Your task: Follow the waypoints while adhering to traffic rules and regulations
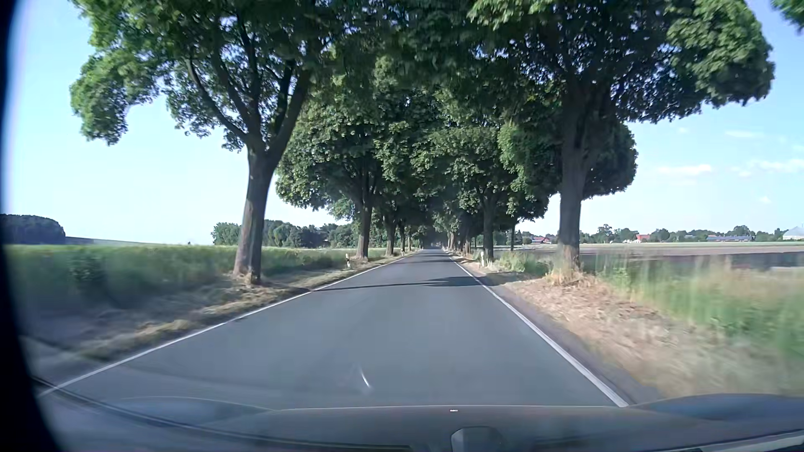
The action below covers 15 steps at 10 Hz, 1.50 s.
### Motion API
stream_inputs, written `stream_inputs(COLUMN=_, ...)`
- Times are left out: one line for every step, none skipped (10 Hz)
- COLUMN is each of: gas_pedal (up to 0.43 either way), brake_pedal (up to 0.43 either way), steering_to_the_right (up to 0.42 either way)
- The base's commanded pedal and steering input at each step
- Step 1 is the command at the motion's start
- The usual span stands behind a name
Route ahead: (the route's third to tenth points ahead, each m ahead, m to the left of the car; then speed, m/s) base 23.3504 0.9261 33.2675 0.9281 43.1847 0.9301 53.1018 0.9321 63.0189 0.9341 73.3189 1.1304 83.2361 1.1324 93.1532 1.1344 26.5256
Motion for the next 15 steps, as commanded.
stream_inputs(gas_pedal=0.488, brake_pedal=0.006, steering_to_the_right=0.001)
stream_inputs(gas_pedal=0.488, brake_pedal=0.006, steering_to_the_right=0.001)
stream_inputs(gas_pedal=0.488, brake_pedal=0.006, steering_to_the_right=0.001)
stream_inputs(gas_pedal=0.488, brake_pedal=0.006, steering_to_the_right=0.001)
stream_inputs(gas_pedal=0.488, brake_pedal=0.006, steering_to_the_right=0.001)
stream_inputs(gas_pedal=0.488, brake_pedal=0.006, steering_to_the_right=0.001)
stream_inputs(gas_pedal=0.488, brake_pedal=0.006, steering_to_the_right=0.001)
stream_inputs(gas_pedal=0.488, brake_pedal=0.006, steering_to_the_right=0.001)
stream_inputs(gas_pedal=0.488, brake_pedal=0.006, steering_to_the_right=0.001)
stream_inputs(gas_pedal=0.488, brake_pedal=0.006, steering_to_the_right=0.001)
stream_inputs(gas_pedal=0.488, brake_pedal=0.006, steering_to_the_right=0.001)
stream_inputs(gas_pedal=0.488, brake_pedal=0.006, steering_to_the_right=0.001)
stream_inputs(gas_pedal=0.488, brake_pedal=0.006, steering_to_the_right=0.001)
stream_inputs(gas_pedal=0.488, brake_pedal=0.006, steering_to_the_right=0.001)
stream_inputs(gas_pedal=0.488, brake_pedal=0.006, steering_to_the_right=0.001)
